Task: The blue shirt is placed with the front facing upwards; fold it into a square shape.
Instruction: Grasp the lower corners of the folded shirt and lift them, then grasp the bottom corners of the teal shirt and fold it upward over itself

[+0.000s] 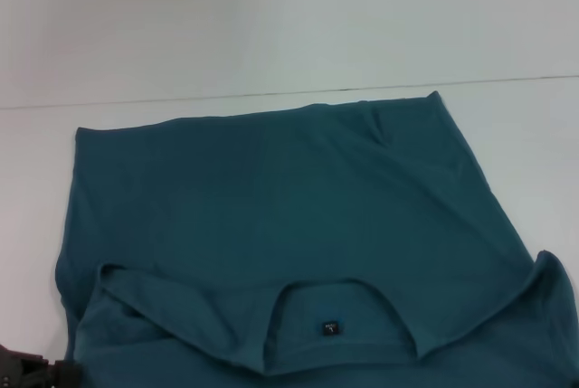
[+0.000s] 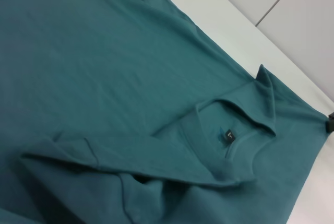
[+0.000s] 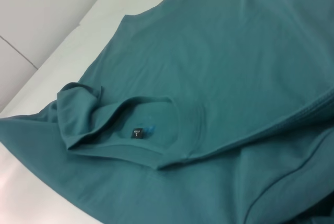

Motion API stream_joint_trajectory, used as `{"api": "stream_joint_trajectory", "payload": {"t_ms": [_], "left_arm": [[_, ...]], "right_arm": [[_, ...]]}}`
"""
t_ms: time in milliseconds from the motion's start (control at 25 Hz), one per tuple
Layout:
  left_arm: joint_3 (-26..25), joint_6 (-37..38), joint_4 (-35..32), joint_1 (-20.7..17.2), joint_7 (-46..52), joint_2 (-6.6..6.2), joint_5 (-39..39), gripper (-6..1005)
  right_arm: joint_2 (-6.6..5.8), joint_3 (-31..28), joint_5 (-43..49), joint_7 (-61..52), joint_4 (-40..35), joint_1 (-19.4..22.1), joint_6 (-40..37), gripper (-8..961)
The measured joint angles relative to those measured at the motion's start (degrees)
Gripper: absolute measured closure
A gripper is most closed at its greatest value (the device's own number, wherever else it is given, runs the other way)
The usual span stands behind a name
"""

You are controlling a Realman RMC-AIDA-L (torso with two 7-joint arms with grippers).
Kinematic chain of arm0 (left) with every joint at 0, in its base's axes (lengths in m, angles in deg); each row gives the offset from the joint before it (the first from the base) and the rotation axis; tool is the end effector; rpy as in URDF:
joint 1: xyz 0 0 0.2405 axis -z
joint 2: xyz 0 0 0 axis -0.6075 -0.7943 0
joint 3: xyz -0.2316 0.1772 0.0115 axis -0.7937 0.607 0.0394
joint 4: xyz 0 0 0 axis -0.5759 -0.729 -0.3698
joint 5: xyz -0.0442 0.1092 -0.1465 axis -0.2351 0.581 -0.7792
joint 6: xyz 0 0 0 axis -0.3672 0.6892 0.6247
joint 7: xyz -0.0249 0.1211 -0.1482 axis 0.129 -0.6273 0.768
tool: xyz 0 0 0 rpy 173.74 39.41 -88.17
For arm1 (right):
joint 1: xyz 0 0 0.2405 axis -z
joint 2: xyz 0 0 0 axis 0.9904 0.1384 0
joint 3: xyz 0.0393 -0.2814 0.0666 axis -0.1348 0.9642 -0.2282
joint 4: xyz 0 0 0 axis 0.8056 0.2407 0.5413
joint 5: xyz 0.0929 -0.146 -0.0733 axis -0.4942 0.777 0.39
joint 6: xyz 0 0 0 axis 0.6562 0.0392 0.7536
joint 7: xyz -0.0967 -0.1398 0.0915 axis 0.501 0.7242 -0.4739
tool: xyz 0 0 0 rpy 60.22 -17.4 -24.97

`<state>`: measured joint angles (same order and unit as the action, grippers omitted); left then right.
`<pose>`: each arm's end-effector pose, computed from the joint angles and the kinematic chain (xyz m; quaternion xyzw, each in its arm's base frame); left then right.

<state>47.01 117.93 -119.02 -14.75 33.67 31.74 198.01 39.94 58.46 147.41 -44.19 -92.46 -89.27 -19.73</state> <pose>-0.3218 0.2639 -0.0084 -0.8975 -0.4200 -0.1158 0.0683 0.3901 0.1991 -0.0015 -0.8367 0.4913 0.1804 0.1614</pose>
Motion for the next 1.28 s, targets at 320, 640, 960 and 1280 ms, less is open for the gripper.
{"api": "stream_joint_trajectory", "payload": {"t_ms": [320, 640, 960, 1280], "left_arm": [[-0.15, -0.68, 0.22, 0.98, -0.08, -0.24, -0.01, 1001], [-0.35, -1.99, 0.35, 1.97, 0.53, -0.46, -0.51, 1001], [-0.7, -1.59, 0.25, 2.13, 0.72, -0.68, -0.56, 1001], [-0.86, -0.47, -0.34, 2.15, 0.71, -0.79, -0.3, 1001]], "right_arm": [[0.13, -1.73, -0.16, 0.89, 0.0, -1.14, -0.93, 898], [-0.84, -2.62, -0.25, 0.05, -0.06, -5.34, -0.94, 898], [-0.86, -2.66, -0.1, -0.2, -0.06, -5.81, -0.95, 898], [-0.24, -4.97, -0.27, 2.33, -0.1, -3.92, -3.33, 897]]}}
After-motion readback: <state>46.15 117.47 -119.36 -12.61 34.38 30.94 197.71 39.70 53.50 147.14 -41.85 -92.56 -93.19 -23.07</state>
